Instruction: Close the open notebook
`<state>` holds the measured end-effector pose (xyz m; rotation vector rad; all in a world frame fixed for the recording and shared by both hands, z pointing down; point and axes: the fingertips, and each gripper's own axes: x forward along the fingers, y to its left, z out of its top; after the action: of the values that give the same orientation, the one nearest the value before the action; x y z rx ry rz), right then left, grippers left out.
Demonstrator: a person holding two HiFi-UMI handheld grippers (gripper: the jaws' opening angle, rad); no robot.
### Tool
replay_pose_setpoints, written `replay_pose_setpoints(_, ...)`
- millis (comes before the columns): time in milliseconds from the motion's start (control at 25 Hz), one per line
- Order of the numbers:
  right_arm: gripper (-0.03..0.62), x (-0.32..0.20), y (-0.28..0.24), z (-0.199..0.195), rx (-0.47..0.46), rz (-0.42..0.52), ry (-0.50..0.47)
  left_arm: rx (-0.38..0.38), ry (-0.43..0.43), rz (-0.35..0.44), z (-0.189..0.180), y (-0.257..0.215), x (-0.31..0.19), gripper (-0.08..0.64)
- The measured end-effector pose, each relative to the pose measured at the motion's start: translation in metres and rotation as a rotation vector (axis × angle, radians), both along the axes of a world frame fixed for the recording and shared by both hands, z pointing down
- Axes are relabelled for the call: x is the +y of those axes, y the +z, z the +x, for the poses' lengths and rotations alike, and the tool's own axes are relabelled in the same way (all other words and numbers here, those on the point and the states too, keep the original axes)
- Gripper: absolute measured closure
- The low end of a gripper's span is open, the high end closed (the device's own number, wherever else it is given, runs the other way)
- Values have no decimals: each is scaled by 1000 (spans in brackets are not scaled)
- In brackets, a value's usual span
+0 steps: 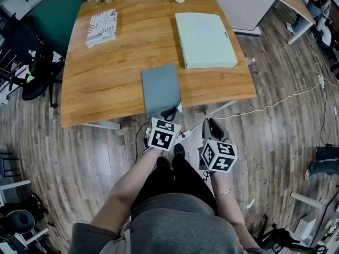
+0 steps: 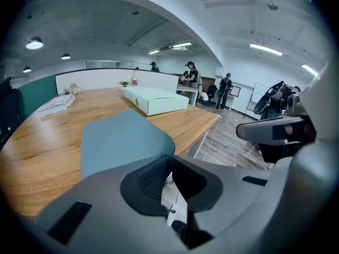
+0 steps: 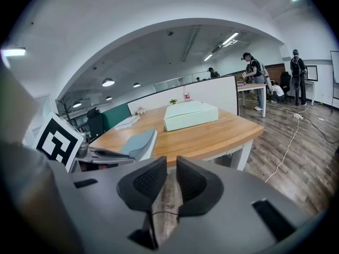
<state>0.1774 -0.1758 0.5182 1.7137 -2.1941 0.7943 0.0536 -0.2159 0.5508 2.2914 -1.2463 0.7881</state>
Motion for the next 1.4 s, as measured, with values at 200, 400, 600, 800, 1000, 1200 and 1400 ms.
replay_pose_setpoints(200, 529, -1, 2, 1, -1, -5, 0, -28, 14, -10, 3, 5, 2, 517)
replay_pose_setpoints(400, 529, -2, 3, 2, 1, -7, 1, -37, 20, -34, 5, 12, 3, 492)
replay_pose_setpoints(600, 529, -2, 4, 4, 1, -11, 4, -29, 28, -29, 9, 13, 3, 474)
replay_pose_setpoints(800, 529, -1, 4, 5, -1, -11, 5, -21, 41, -33, 12, 15, 6, 460)
replay_pose_setpoints(1000, 529, -2, 3, 5, 1, -8, 3, 6, 45, -52, 15, 16, 8, 431)
replay_pose_setpoints(1200, 529, -3, 1, 5, 4, -1, -3, 33, 53, -68, 19, 13, 12, 411)
replay_pose_setpoints(1400, 529, -2, -1, 3, 5, 8, -10, 54, 46, -48, 20, 5, 16, 411)
